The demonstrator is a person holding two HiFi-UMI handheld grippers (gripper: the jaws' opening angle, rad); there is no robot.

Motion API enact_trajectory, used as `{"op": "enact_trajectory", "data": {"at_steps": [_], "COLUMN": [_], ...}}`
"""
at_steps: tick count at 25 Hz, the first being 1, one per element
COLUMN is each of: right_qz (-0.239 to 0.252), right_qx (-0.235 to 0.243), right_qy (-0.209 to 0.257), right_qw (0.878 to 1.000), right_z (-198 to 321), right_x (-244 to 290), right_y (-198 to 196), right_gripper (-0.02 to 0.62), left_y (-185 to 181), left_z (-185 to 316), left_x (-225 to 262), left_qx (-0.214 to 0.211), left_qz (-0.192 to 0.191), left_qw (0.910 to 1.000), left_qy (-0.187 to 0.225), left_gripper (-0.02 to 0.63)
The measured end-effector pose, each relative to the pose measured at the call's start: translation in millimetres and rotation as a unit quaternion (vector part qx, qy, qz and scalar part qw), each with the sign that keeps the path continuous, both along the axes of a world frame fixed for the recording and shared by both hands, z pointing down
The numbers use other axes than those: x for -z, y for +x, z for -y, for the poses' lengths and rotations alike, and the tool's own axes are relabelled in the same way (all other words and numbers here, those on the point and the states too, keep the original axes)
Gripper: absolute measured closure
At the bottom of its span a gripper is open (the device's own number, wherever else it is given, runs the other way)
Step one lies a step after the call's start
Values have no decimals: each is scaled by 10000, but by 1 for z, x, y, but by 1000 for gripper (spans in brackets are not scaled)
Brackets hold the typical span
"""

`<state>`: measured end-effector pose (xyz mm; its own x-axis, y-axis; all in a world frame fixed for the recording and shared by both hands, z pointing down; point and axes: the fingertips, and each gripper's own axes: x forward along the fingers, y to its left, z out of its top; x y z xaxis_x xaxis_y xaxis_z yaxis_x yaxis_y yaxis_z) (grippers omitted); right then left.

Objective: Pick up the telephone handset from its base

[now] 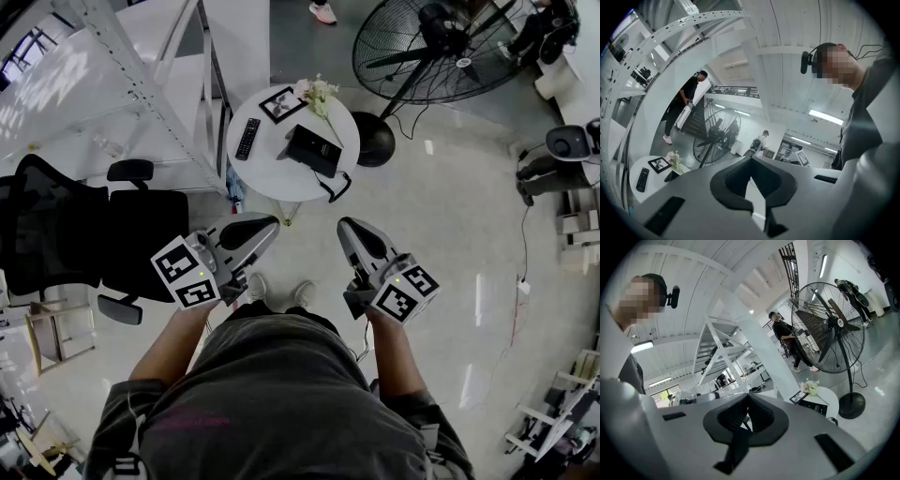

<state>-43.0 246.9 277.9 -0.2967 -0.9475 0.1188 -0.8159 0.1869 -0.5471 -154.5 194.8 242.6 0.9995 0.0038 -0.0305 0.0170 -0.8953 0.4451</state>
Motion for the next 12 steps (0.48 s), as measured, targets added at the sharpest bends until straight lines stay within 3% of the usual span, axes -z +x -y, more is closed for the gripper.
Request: {"op": "enact_trajectory", "data": {"at_steps": [12], "right_qz": [-31], "right_qx": [54], "right_qy": [54], "right_qw": [10000], "right_z": [14], "right_x": [0], "right_y": [12], "right_gripper": [575], "left_y": [15], "left_z": [11], "left_x": [-3], "left_qx": [4], "left_qz": [17], "left_qw": [10000], "left_qy": [-20], "left_gripper": [591]}}
